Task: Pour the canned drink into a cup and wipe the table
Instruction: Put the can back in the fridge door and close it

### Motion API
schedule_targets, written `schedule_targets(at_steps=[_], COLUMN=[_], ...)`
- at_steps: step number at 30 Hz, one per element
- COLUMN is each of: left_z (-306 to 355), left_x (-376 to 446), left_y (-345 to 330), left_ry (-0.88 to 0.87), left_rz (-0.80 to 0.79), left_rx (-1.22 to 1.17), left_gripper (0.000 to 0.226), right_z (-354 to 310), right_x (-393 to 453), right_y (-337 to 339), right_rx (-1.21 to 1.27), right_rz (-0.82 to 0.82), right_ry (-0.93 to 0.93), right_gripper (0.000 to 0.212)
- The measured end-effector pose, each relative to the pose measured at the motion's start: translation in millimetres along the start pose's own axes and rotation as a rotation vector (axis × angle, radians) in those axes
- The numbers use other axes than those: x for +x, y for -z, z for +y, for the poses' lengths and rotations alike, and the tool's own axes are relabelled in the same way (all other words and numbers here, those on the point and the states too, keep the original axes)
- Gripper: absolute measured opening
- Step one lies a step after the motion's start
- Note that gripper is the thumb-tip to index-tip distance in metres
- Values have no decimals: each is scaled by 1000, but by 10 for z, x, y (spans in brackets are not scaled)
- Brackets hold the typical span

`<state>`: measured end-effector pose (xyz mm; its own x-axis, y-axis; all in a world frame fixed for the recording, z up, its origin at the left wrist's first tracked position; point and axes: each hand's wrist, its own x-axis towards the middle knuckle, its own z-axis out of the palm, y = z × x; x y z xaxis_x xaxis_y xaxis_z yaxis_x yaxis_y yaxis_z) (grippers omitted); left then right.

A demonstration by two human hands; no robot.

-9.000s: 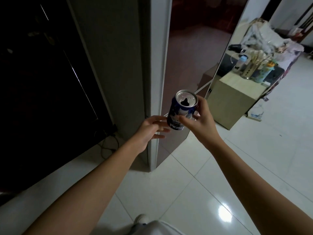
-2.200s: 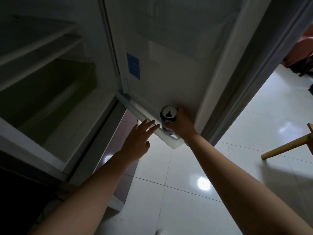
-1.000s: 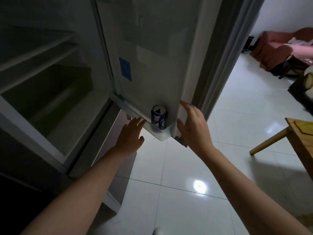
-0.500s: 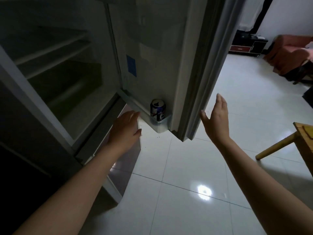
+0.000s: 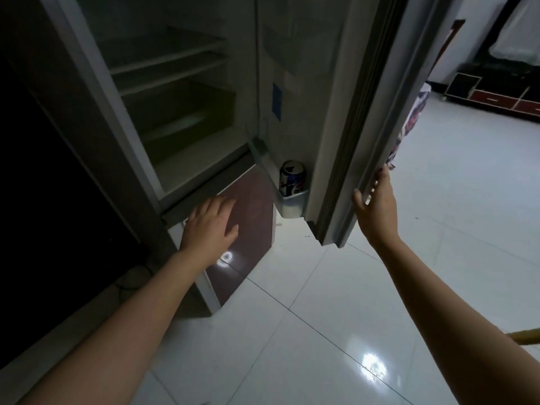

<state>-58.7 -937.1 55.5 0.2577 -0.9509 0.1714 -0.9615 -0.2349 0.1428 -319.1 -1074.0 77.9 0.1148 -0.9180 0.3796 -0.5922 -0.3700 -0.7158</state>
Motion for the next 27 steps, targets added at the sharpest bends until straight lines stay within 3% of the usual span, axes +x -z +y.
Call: schedule_targets(at_steps=[6, 12, 21, 27], left_z=[37, 106, 160, 161], left_x=[-60, -76, -147, -159], left_y=[-3, -81, -179, -192], left_ry=[141, 178, 234, 214], left_rz=[-1, 5, -1, -53], left_rx=[-183, -315, -403, -456], left_gripper=[59, 61, 63, 72], right_z=[-81, -233, -567, -844], right_x=[-23, -53, -3, -22], right_y=[-55, -83, -330, -550], right_rx=[32, 102, 39, 62], right_rz=[85, -31, -200, -288], right_ry=[12, 143, 473, 547], right_gripper=[41, 30, 86, 96])
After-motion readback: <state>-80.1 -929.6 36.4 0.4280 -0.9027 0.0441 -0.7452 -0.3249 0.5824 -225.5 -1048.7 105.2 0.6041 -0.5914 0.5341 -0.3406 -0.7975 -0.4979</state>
